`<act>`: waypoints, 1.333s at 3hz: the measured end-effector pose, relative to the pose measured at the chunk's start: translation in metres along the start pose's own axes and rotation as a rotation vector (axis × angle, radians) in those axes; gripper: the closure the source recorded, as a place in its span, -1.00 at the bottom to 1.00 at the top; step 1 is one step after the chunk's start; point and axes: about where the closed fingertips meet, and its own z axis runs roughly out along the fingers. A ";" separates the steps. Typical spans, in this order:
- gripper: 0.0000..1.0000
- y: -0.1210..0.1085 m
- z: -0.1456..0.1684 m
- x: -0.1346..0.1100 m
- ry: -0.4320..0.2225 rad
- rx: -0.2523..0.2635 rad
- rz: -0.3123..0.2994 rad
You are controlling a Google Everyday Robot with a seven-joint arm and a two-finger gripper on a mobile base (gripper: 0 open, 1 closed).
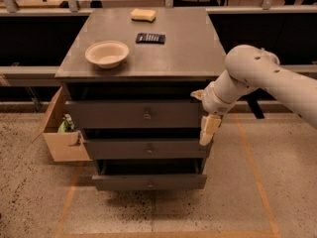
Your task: Open top drawer
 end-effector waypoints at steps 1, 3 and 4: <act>-1.00 -0.012 0.012 0.012 0.030 -0.005 -0.031; -0.67 -0.042 0.033 0.026 0.038 -0.020 -0.033; -0.19 -0.048 0.038 0.026 0.033 -0.036 -0.016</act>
Offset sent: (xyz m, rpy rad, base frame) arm 0.0598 -0.0175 -0.0289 -0.0692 -0.0172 0.0359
